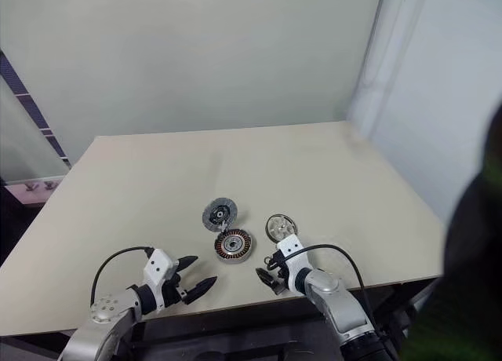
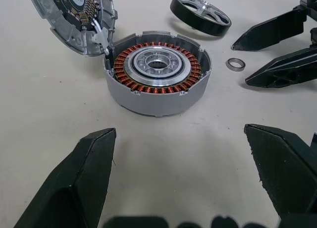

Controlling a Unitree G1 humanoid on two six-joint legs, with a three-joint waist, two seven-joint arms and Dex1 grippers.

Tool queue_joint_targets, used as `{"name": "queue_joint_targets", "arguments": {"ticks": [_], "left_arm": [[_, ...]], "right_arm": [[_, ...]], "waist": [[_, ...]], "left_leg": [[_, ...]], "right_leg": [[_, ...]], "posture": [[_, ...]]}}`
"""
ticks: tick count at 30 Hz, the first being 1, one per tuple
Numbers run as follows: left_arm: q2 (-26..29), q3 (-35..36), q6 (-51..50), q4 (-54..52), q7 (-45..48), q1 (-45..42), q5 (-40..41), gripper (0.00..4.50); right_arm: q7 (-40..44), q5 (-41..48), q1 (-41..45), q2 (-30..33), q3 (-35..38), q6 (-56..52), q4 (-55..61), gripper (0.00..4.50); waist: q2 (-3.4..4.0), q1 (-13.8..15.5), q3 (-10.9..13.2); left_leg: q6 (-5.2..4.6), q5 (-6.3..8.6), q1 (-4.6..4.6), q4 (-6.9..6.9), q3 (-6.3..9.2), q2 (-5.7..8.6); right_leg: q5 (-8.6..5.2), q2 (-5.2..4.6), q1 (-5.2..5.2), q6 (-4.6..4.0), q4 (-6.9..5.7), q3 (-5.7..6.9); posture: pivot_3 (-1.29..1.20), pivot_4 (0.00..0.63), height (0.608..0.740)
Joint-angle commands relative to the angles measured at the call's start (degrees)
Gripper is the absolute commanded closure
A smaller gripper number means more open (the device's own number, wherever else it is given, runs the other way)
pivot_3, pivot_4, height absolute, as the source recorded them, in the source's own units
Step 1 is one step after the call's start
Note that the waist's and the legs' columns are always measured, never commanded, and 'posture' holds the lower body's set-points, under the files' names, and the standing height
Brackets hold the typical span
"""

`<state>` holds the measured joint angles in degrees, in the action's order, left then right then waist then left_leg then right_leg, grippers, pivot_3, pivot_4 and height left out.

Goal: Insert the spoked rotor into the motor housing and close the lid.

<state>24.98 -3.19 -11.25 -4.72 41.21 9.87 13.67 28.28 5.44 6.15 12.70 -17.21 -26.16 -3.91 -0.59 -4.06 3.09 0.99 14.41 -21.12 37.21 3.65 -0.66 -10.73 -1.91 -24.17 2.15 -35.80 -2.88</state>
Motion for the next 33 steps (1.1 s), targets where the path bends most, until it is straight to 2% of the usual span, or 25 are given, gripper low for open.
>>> {"name": "queue_joint_targets", "arguments": {"ticks": [1, 4, 13, 22, 33], "left_arm": [[0.45, 0.21, 0.52, -1.42, 0.10, -0.73, -0.09, 0.06], [0.39, 0.13, 0.66, -1.06, 0.22, -0.99, -0.17, 0.00], [0.19, -0.25, 0.13, -1.19, 0.25, -1.76, -0.26, 0.00], [-0.17, -0.34, 0.82, 0.25, 0.23, -2.47, -0.48, 0.00], [0.77, 2.30, 0.97, 1.93, 0.60, -3.64, 0.85, 0.00]], "right_arm": [[-0.10, -1.03, 0.50, -0.40, -0.51, 1.33, 0.06, 0.00], [-0.30, -1.67, 0.26, -0.78, -0.76, 1.71, -0.16, 0.61], [-2.34, -3.79, -0.02, -2.60, -1.08, 3.07, -1.72, 3.71], [-1.95, -3.43, -0.16, -2.28, 0.06, 2.84, 0.56, 3.70], [2.11, -1.39, 5.04, -2.22, -1.07, -4.41, 9.06, 3.70]], "waist": [[0.00, 0.00, 0.00], [0.00, -0.01, 0.00], [-0.01, -0.07, -0.02], [-0.01, -0.19, -0.02], [0.00, -0.18, -0.02]], "left_leg": [[0.00, 0.00, 0.00, 0.00, 0.00, 0.00], [0.00, 0.00, 0.04, 0.01, 0.00, 0.00], [0.00, 0.00, 0.09, -0.01, 0.00, -0.01], [0.00, 0.00, 0.28, -0.01, 0.01, -0.02], [0.00, 0.00, 0.28, 0.01, 0.01, -0.02]], "right_leg": [[0.00, 0.00, 0.00, 0.00, 0.00, 0.00], [0.00, 0.00, 0.02, 0.00, -0.01, 0.00], [0.00, 0.01, 0.07, 0.00, -0.04, 0.00], [0.00, 0.02, 0.27, 0.00, -0.03, 0.00], [0.00, 0.02, 0.26, 0.00, -0.04, 0.00]], "posture": [[0.00, 0.000, 0.740], [0.00, 0.000, 0.740], [0.00, 0.000, 0.740], [0.00, 0.000, 0.740], [0.00, 0.000, 0.740]]}}
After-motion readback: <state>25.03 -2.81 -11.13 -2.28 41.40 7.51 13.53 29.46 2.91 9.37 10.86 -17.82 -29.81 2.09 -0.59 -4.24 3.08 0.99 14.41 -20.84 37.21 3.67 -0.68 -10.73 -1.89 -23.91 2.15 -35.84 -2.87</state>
